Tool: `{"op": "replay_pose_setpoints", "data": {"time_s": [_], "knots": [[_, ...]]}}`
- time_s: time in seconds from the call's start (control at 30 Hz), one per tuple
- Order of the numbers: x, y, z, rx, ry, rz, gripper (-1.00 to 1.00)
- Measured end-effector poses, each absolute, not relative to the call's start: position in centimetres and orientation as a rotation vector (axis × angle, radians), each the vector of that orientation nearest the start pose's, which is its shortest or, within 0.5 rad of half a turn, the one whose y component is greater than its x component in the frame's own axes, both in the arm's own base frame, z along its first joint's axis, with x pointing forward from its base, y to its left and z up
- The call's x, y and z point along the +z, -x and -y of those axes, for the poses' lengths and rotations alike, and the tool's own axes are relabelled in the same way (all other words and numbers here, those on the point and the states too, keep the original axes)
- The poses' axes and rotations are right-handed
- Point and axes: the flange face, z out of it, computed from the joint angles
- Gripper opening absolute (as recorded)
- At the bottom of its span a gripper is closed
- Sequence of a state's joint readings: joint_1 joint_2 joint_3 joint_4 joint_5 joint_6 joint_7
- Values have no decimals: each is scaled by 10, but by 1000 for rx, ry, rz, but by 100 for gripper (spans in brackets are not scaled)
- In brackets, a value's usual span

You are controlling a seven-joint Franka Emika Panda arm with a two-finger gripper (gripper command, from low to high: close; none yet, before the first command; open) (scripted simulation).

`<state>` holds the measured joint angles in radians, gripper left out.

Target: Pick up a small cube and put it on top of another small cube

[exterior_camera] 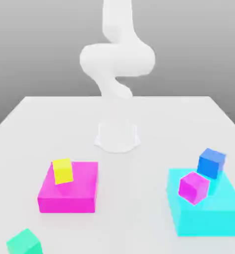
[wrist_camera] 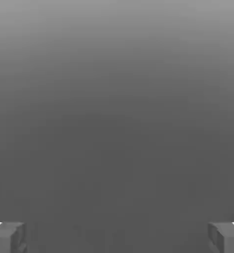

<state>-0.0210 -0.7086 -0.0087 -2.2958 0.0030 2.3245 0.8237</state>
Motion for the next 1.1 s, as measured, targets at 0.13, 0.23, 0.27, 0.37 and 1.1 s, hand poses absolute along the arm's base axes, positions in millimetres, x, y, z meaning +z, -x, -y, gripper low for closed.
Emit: {"op": "replay_pose_setpoints", "data": {"time_s": [0.13,0.23,0.27,0.37,1.1], "knots": [[631,-428,36,-826,2459,-1260,0],[588,-458,55,-733,2460,-1366,0],[574,-466,62,-702,2459,-1402,0],[527,-489,83,-608,2451,-1510,0],[150,-502,209,-2,2271,-2170,0]]}}
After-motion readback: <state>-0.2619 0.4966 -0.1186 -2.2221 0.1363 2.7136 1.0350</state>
